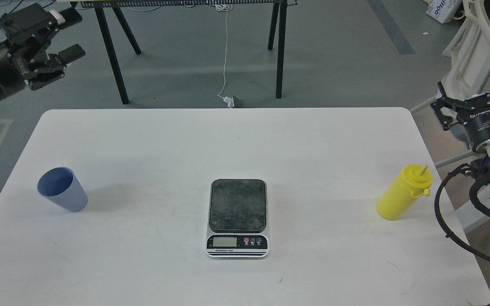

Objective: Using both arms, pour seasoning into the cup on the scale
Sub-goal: 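Lower the left gripper to the blue cup and grasp it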

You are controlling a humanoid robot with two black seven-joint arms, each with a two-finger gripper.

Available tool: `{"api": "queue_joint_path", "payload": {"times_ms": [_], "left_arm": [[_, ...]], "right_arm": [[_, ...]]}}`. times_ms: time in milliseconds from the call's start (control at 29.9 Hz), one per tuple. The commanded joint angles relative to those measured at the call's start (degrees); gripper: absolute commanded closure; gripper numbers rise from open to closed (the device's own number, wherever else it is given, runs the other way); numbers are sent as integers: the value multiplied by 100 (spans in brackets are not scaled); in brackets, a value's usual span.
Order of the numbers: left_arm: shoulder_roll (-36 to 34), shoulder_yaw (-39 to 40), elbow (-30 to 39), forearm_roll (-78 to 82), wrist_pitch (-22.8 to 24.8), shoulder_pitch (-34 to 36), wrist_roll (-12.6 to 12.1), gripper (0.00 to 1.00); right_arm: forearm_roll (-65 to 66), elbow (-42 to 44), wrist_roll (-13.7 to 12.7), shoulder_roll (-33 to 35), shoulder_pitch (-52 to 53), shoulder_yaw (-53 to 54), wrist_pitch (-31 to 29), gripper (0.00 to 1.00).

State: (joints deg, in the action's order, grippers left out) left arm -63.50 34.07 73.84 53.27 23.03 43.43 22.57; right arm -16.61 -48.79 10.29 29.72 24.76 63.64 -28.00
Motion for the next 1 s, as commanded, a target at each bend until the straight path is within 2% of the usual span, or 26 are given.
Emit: {"api": "queue_joint_path", "payload": {"times_ms": [0,67,234,367,468,601,835,969], "left_arm": [[-118,-374,-11,1314,-447,-71,63,10],[-154,-655,-37,2043,-912,-194,142,10],[-136,-1428,-317,3758,-2082,-274,151,10],[-84,-2237,-1124,4428,-2978,-317,160,12],[179,-2799,-2038,4464,-3401,-370,213,14],[715,-3231,-2839,4376,-3718,-379,502,16],[874,-3249,-2955,4042,-3727,-642,538,21],[1058,-3258,-3183,4042,-3727,-783,543,38]], "right_arm": [[0,1,-1,-2,-50,8,0,0],[0,1,-1,-2,-50,8,0,0],[0,10,-1,-2,-50,8,0,0],[0,10,-1,-2,-50,8,0,0],[0,18,-1,-2,-50,8,0,0],[0,10,8,-2,-50,8,0,0],[0,18,8,25,-59,8,0,0],[0,36,8,51,-68,8,0,0]]}}
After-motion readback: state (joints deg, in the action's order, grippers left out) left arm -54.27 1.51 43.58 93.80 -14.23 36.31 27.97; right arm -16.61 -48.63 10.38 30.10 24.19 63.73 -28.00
